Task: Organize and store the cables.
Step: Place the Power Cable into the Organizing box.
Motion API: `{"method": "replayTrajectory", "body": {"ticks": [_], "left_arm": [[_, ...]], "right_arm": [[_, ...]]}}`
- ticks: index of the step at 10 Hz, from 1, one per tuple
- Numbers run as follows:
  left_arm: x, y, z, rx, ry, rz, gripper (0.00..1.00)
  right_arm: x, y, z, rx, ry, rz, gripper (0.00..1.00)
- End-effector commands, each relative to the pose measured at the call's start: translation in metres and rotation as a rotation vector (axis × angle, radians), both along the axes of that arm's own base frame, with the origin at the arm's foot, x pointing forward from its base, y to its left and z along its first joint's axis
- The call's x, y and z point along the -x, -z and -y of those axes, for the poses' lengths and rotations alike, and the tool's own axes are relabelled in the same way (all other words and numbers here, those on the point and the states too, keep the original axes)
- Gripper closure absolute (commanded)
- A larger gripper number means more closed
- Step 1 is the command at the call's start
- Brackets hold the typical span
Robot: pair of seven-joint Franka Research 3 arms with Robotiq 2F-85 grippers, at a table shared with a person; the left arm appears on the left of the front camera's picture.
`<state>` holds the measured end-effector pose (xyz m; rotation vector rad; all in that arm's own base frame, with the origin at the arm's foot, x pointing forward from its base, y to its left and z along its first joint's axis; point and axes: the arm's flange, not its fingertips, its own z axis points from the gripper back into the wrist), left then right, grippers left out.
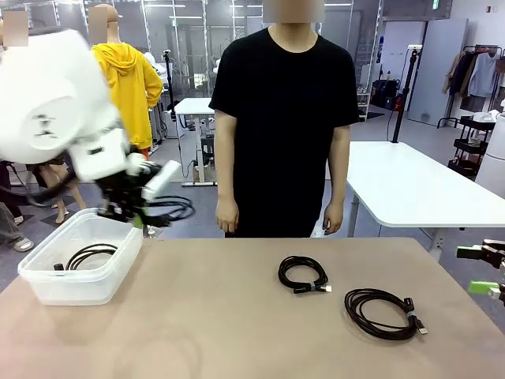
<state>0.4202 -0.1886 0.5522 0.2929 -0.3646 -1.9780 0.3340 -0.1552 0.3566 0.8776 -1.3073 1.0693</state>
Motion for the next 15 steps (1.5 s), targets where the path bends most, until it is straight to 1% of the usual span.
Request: {"method": "replayTrajectory", "body": {"ticks": [1,2,3,4,5,7,8,9,12,13,14,15], "left_arm": [[0.003,0.01,-0.048,0.003,0.032,0.065,0.83],[0.004,0.005,-0.077,0.027,0.049,0.072,0.83],[0.0,0.003,-0.106,0.054,0.03,0.066,0.83],[-0.004,0.004,-0.126,0.054,-0.006,0.056,0.83],[-0.009,0.005,-0.141,0.069,-0.019,0.05,0.83],[-0.017,0.009,-0.155,0.081,-0.05,0.021,0.83],[-0.016,0.006,-0.155,0.092,-0.051,0.017,0.83],[-0.012,0.011,-0.158,0.057,-0.063,0.031,0.83],[-0.013,0.014,-0.158,0.063,-0.068,0.023,0.83],[-0.025,0.015,-0.162,0.04,-0.099,0.039,0.83],[-0.043,0.024,-0.167,0.032,-0.09,0.037,0.83],[-0.062,0.035,-0.171,0.022,-0.125,0.037,0.83]], "right_arm": [[0.001,-0.001,-0.002,0.011,0.007,-0.006,0.0],[0.001,-0.001,-0.002,0.011,0.007,-0.006,0.0],[0.001,-0.001,-0.002,0.011,0.007,-0.006,0.0],[0.001,-0.001,-0.002,0.011,0.007,-0.006,0.0],[0.001,-0.001,-0.002,0.011,0.007,-0.006,0.0],[0.001,-0.001,-0.002,0.011,0.007,-0.006,0.0],[0.001,-0.001,-0.002,0.011,0.007,-0.006,0.0],[0.001,-0.001,-0.002,0.011,0.007,-0.006,0.0],[0.001,-0.001,-0.002,0.011,0.007,-0.006,0.0],[0.001,-0.001,-0.002,0.011,0.007,-0.006,0.0],[0.001,-0.001,-0.002,0.011,0.007,-0.006,0.0],[0.001,-0.001,-0.002,0.011,0.007,-0.006,0.0]]}}
